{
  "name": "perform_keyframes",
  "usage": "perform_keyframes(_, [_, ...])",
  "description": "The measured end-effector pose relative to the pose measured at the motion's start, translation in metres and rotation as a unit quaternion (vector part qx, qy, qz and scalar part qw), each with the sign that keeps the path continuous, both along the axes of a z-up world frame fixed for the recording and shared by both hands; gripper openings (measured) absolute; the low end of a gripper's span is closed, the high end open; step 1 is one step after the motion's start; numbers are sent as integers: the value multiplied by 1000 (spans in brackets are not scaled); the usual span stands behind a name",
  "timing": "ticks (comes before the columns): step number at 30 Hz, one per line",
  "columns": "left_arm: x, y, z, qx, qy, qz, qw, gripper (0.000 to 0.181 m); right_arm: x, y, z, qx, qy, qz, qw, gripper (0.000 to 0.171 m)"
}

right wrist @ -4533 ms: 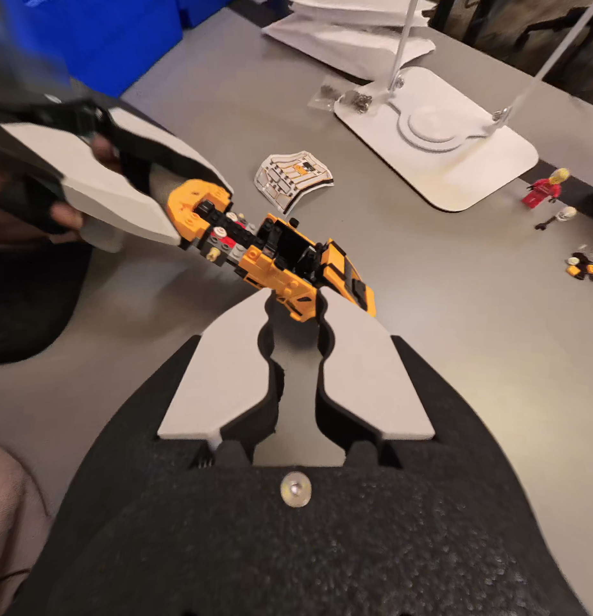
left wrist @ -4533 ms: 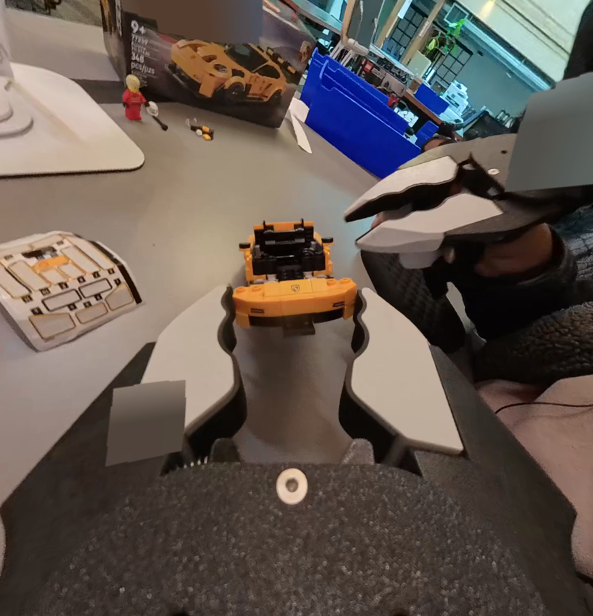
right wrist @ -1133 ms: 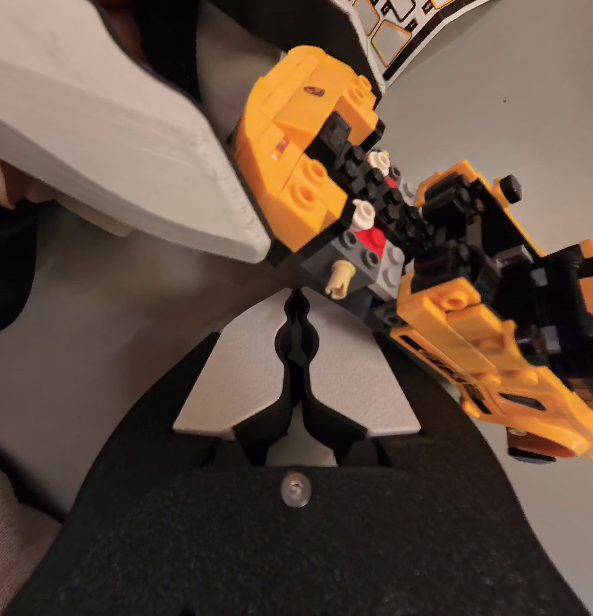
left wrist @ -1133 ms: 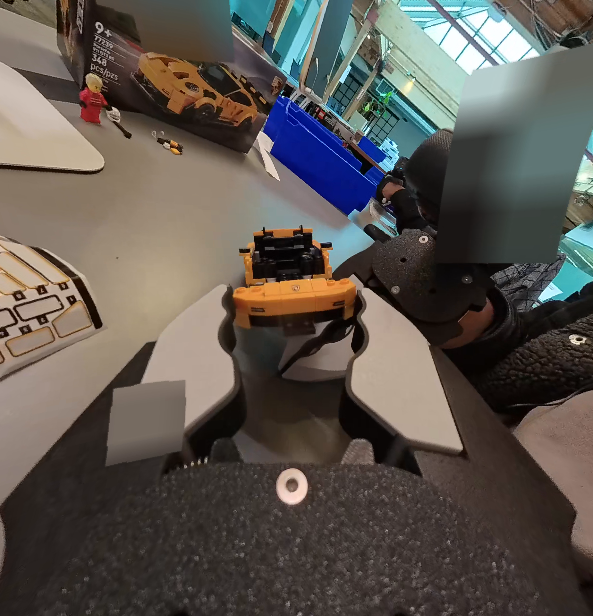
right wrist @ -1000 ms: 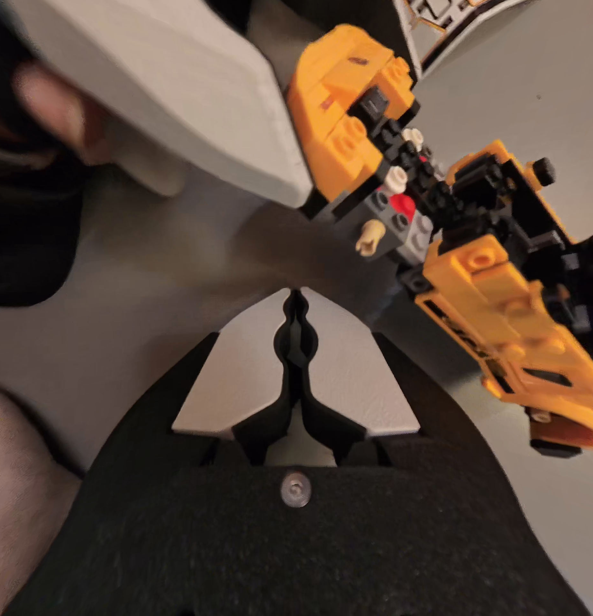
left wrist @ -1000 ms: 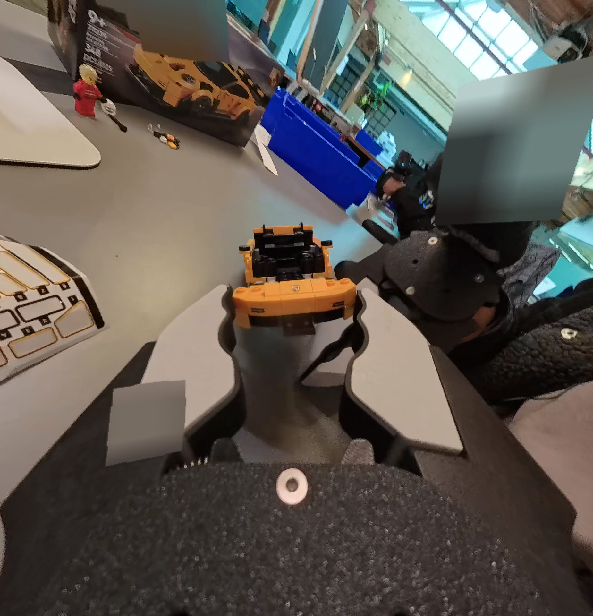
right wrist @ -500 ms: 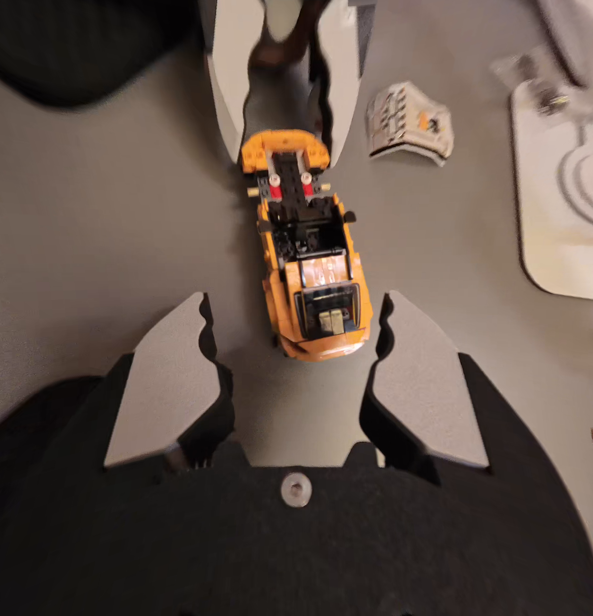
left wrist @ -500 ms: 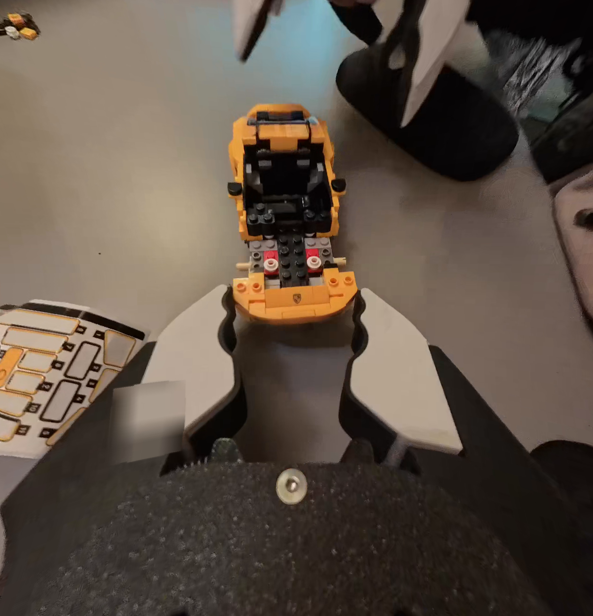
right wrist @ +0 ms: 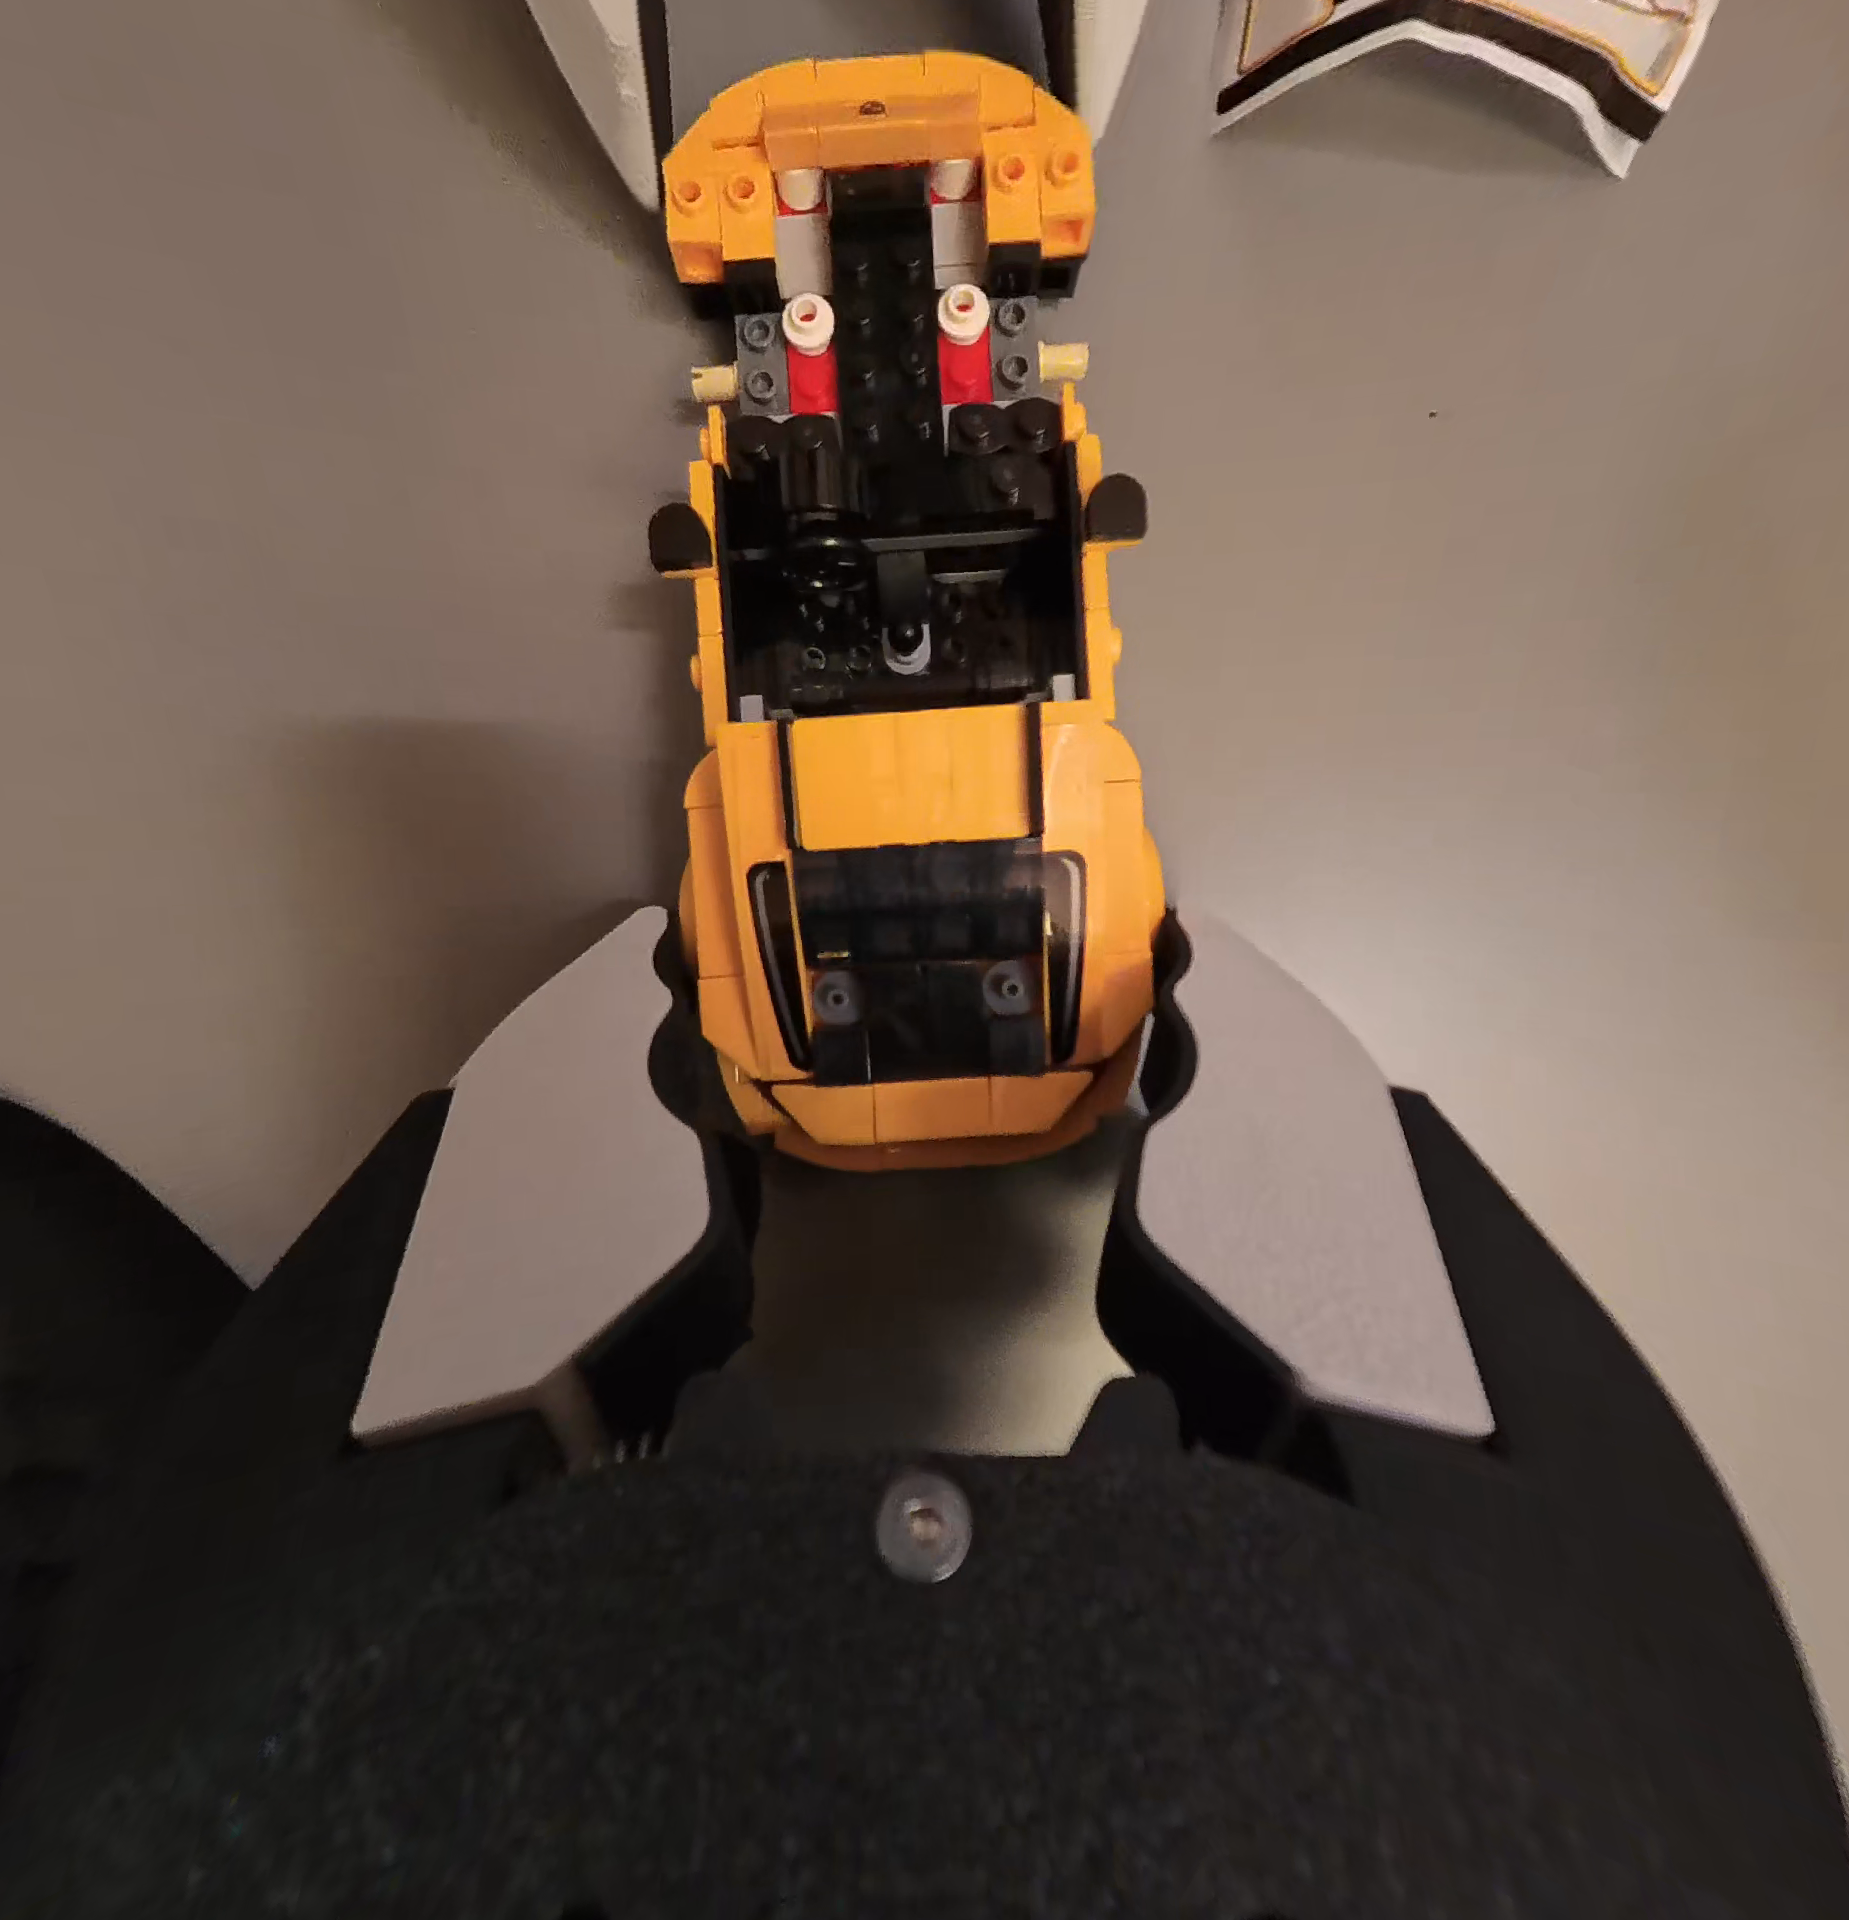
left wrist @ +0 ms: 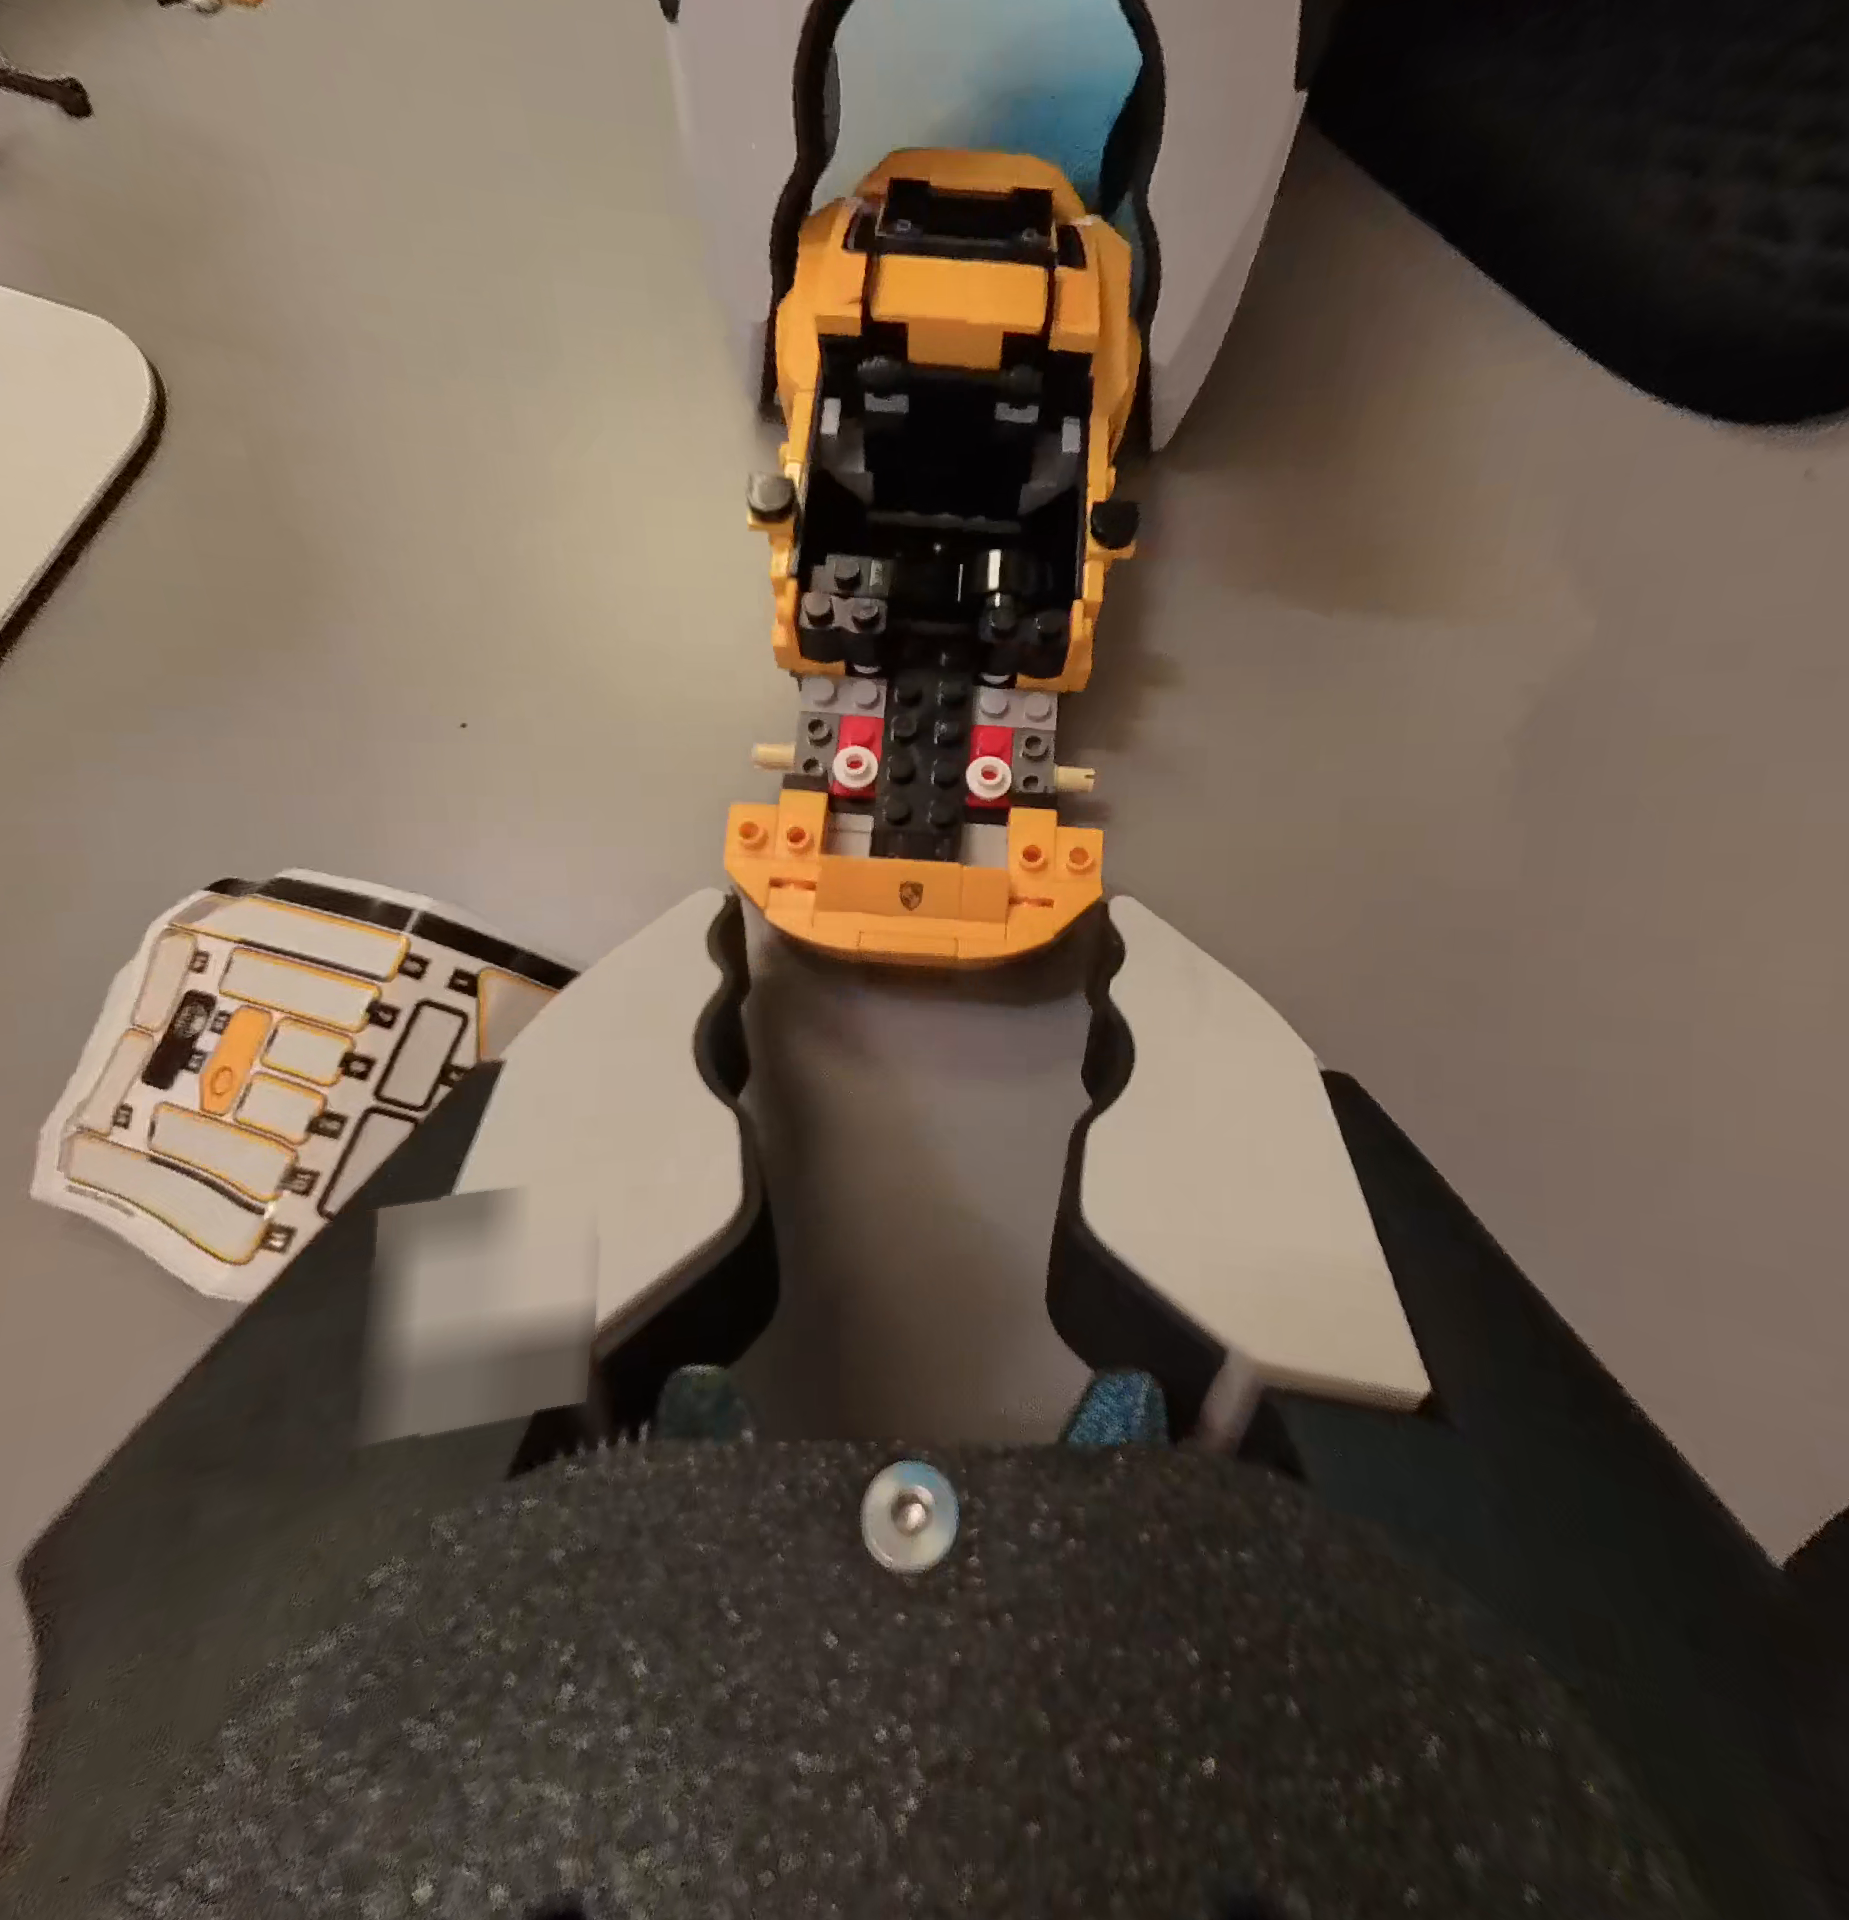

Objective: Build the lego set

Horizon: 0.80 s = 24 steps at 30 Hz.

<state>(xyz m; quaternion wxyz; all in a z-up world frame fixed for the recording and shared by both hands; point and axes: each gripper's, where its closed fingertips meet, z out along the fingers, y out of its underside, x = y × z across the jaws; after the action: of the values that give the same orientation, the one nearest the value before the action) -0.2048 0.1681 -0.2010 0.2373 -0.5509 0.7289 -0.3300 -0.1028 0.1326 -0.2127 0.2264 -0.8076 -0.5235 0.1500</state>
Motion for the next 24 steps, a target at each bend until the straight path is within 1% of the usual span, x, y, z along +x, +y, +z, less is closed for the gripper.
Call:
perform_keyframes(2, [-1,-1,1,-5,-9,3,1000,62,-1,1,0,0,11,3,1000,84])
perform_keyframes(5, [-3,1,0,10,-8,13,1000,61,-3,6,1,10,10,1,1000,85])
perform_keyframes(7, [-5,2,2,7,-11,21,1000,60,-7,6,5,7,30,-16,999,94])
perform_keyframes(9, [-8,2,9,0,-26,28,999,60,-9,5,15,23,45,-33,998,103])
perform_keyframes(11, [-11,3,17,-5,-48,39,998,60,-11,2,32,51,76,-52,994,105])
perform_keyframes(13, [-14,9,25,-6,-73,59,996,58,-14,4,56,95,131,-82,983,104])
perform_keyframes(15, [-12,17,35,-9,-106,85,991,57,-14,11,81,147,184,-119,965,104])
perform_keyframes(17, [-10,24,45,-15,-138,109,984,54,-8,20,101,204,215,-157,942,101])
perform_keyframes(20, [-10,35,58,3,-182,139,973,45,5,34,124,267,274,-216,898,85])
perform_keyframes(21, [-11,38,63,10,-197,148,969,42,12,38,128,284,287,-234,884,75])
perform_keyframes(22, [-12,41,67,16,-212,157,964,38,19,40,129,298,292,-248,875,57])
perform_keyframes(23, [-13,44,72,19,-226,164,960,34,24,41,128,305,291,-258,869,43])
perform_keyframes(24, [-15,46,76,23,-240,170,956,30,29,41,126,308,292,-265,866,38])
